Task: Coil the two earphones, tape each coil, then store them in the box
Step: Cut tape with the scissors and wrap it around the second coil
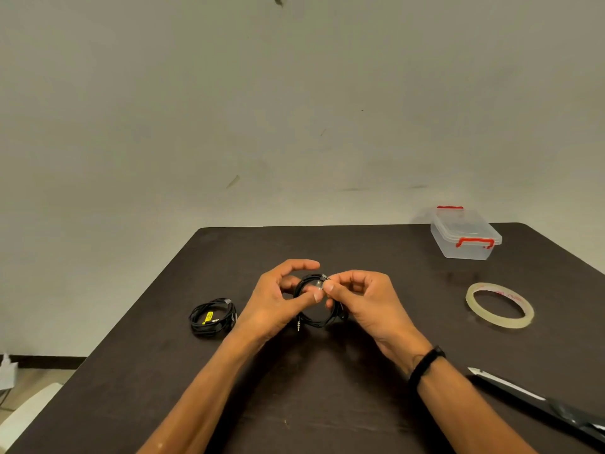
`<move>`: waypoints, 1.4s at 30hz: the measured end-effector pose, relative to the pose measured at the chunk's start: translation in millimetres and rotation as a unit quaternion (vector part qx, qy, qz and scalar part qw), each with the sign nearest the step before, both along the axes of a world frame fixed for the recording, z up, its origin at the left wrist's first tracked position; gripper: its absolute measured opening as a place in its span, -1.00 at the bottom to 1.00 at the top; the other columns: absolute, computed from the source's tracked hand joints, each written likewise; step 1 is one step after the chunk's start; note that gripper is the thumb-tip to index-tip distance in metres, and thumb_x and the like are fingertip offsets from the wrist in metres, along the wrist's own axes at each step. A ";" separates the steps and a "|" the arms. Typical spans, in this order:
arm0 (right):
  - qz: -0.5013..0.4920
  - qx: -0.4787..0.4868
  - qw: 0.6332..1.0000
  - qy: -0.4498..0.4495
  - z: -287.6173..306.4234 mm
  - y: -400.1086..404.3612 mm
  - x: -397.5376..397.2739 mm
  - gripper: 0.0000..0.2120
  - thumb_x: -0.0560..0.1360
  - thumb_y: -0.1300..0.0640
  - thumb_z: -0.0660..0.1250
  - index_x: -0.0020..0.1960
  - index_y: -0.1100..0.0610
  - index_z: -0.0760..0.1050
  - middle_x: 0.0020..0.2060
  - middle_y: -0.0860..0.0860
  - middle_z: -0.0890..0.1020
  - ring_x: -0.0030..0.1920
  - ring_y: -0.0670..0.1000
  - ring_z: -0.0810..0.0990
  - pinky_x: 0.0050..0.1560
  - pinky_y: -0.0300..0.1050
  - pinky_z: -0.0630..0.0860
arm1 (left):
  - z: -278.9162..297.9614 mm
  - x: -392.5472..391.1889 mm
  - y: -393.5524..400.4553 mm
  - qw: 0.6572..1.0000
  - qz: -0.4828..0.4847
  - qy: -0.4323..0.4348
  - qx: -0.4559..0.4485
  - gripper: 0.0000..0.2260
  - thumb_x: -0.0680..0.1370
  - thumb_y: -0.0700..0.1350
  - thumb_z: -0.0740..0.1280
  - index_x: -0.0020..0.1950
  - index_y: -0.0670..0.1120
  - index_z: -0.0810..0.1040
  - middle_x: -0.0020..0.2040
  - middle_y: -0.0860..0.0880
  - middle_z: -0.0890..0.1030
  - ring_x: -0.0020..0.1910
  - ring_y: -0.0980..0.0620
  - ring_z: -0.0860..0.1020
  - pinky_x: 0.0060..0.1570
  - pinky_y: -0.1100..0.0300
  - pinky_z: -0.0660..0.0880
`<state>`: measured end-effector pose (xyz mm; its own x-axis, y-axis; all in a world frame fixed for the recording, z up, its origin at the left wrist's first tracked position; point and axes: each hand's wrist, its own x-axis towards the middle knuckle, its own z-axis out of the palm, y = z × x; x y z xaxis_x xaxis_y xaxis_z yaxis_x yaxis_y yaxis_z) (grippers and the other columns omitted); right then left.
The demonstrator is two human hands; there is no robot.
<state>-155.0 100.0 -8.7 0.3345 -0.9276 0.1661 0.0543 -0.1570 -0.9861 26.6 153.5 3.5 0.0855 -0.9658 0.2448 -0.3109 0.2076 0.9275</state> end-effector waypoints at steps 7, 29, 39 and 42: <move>-0.069 -0.079 0.994 0.030 -0.5 0.6 4.8 -0.91 0.48 0.15 0.59 -0.05 0.07 0.71 -0.26 0.05 0.75 -0.25 -0.02 0.74 -0.17 -0.11 0.64 | 8.6 0.5 4.6 0.993 -0.021 0.102 0.056 -0.61 0.49 -0.19 0.56 0.29 0.05 0.62 -0.29 0.02 0.67 -0.23 0.16 0.62 -0.06 0.32 0.55; -0.098 -0.189 0.966 0.149 0.7 6.7 6.6 -0.91 0.49 0.12 0.58 -0.06 -0.02 0.69 -0.23 -0.12 0.72 -0.16 -0.15 0.69 -0.15 -0.28 0.62 | 8.6 13.2 1.7 0.998 -0.022 -0.007 0.054 -0.52 0.39 0.05 0.64 0.27 0.16 0.62 -0.06 -0.01 0.73 -0.08 0.07 0.67 0.03 0.21 0.60; -0.085 -0.112 0.983 0.122 1.7 3.7 1.9 -0.91 0.49 0.11 0.58 -0.07 -0.02 0.69 -0.25 -0.04 0.74 -0.22 -0.09 0.73 -0.10 -0.09 0.70 | -16.8 10.0 -6.9 0.927 0.105 -0.325 -0.157 -0.72 0.57 0.11 0.43 0.28 0.20 0.56 0.03 0.24 0.63 0.01 0.20 0.59 0.05 0.13 0.58; -0.077 -0.112 0.982 0.128 1.1 2.9 2.0 -0.91 0.49 0.10 0.58 -0.07 -0.03 0.68 -0.22 -0.02 0.74 -0.22 -0.08 0.74 -0.09 -0.03 0.72 | -12.7 8.8 -5.9 0.928 0.107 -0.309 -0.181 -0.83 0.58 0.11 0.44 0.14 0.12 0.68 -0.04 0.22 0.69 -0.05 0.20 0.62 -0.01 0.18 0.59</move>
